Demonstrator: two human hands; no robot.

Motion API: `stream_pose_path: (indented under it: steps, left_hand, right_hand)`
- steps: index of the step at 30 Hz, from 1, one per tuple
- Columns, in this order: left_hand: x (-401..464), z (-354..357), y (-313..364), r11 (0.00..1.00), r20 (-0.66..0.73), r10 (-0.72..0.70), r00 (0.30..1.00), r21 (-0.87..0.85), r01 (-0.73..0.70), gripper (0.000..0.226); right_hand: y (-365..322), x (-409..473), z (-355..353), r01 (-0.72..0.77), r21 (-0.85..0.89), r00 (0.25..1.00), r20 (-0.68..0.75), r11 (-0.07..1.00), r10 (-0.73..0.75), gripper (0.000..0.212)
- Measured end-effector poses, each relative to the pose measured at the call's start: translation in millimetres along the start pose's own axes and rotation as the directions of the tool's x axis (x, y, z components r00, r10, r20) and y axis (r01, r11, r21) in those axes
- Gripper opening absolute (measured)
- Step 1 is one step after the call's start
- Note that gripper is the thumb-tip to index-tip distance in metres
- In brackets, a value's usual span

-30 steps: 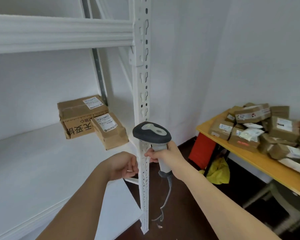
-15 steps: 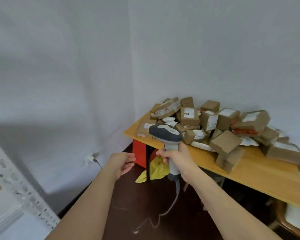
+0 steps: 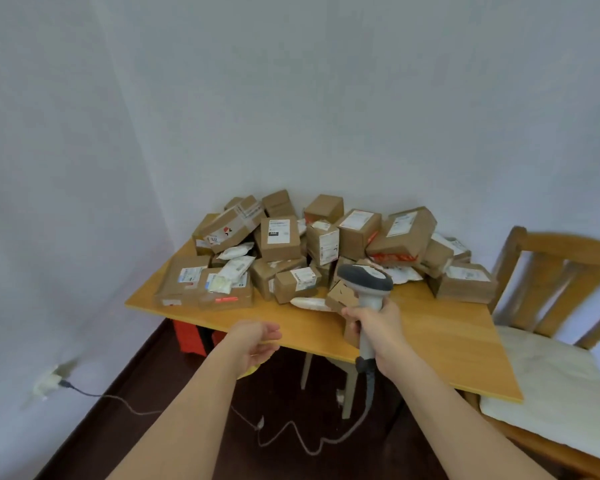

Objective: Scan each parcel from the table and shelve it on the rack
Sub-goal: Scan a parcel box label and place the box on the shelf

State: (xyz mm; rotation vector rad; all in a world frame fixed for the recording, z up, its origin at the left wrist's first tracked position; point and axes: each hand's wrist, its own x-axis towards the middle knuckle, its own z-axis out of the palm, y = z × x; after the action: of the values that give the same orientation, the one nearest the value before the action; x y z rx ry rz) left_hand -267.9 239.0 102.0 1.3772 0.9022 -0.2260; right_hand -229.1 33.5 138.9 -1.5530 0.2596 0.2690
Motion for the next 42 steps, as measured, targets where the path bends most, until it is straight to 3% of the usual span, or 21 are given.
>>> stream_pose_path:
  steps: [7, 14, 19, 21, 25, 29, 34, 38, 42]
  left_hand:
    - [117, 46, 66, 0.999, 0.04, 0.013, 0.999, 0.034, -0.014, 0.026]
    - [212, 105, 104, 0.993, 0.157, -0.085, 0.984, 0.093, 0.071, 0.028]
    - [251, 143, 87, 0.959, 0.217, -0.222, 0.951, 0.225, 0.173, 0.084]
    - [260, 153, 76, 0.941, 0.235, -0.25, 0.939, 0.285, 0.18, 0.094]
    - [274, 166, 54, 0.93, 0.27, -0.281, 0.921, 0.314, 0.192, 0.085]
    - [268, 172, 50, 0.944, 0.295, -0.309, 0.904, 0.213, 0.253, 0.033]
    - [256, 155, 71, 0.953, 0.31, -0.298, 0.903, 0.146, 0.265, 0.05]
    - [238, 125, 104, 0.976, 0.317, -0.189, 0.93, 0.169, 0.141, 0.055]
    - [219, 100, 150, 0.986, 0.351, -0.053, 0.935, 0.167, -0.007, 0.049]
  right_hand:
    - [-14, 119, 6, -0.019, -0.048, 0.984, -0.177, 0.999, 0.01, 0.02]
    - [-14, 212, 4, -0.156, 0.012, 0.95, -0.271, 0.988, 0.153, 0.018]
    - [12, 252, -8, -0.279, 0.025, 0.91, -0.313, 0.96, 0.273, 0.018]
    - [22, 264, -12, -0.344, 0.03, 0.886, -0.32, 0.939, 0.335, 0.021]
    - [38, 282, -20, -0.43, -0.002, 0.86, -0.305, 0.903, 0.409, 0.035]
    - [44, 292, -26, -0.455, -0.001, 0.858, -0.268, 0.89, 0.438, 0.037]
    - [30, 293, -24, -0.431, -0.003, 0.868, -0.274, 0.902, 0.414, 0.038]
    - [-2, 291, -15, -0.345, 0.108, 0.898, -0.25, 0.932, 0.361, 0.024]
    - [-42, 288, 3, -0.256, 0.18, 0.938, -0.191, 0.95, 0.29, 0.031]
